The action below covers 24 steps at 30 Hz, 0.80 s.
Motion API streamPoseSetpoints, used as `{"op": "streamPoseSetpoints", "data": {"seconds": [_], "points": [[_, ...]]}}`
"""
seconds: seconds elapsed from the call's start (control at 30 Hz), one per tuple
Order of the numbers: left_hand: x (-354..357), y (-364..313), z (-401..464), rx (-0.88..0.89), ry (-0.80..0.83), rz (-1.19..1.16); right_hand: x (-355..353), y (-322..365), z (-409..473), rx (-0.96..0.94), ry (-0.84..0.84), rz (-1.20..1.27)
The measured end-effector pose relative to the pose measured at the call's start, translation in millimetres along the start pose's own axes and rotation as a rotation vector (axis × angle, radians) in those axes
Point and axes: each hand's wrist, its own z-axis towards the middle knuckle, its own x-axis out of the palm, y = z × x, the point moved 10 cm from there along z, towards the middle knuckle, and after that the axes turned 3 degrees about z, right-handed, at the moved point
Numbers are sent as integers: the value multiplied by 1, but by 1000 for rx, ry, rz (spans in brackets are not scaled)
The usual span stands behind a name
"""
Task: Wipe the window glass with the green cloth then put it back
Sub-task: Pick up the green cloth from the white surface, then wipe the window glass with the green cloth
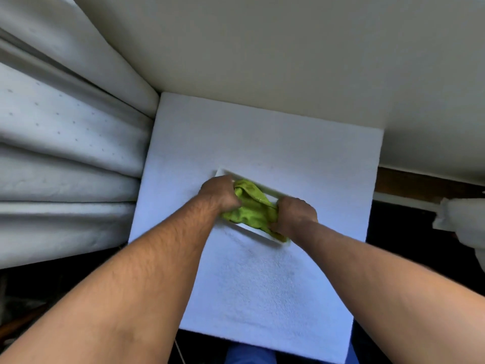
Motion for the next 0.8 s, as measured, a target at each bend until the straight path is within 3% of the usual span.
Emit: {"op": "streamPoseSetpoints", "data": {"seconds": [0.07, 0.17, 0.33, 0.5, 0.67, 0.8], "points": [[-4, -1, -10, 52, 36, -285, -13, -3, -9, -71, -3, 73], [-28, -12, -47, 112, 45, -670, -45, -17, -44, -150, -4, 463], [-95, -82, -134, 254, 133, -903, -149, -31, -134, -270, -98, 689], [-171, -184, -236, 421, 305, -974, -260, -74, -250, -273, -157, 864], [-213, -273, -318, 457, 146, -701, -362, -141, -359, -298, -388, 705], [-253, -380, -382, 602, 19, -773, -433, -207, -430, -304, -562, 667]]}}
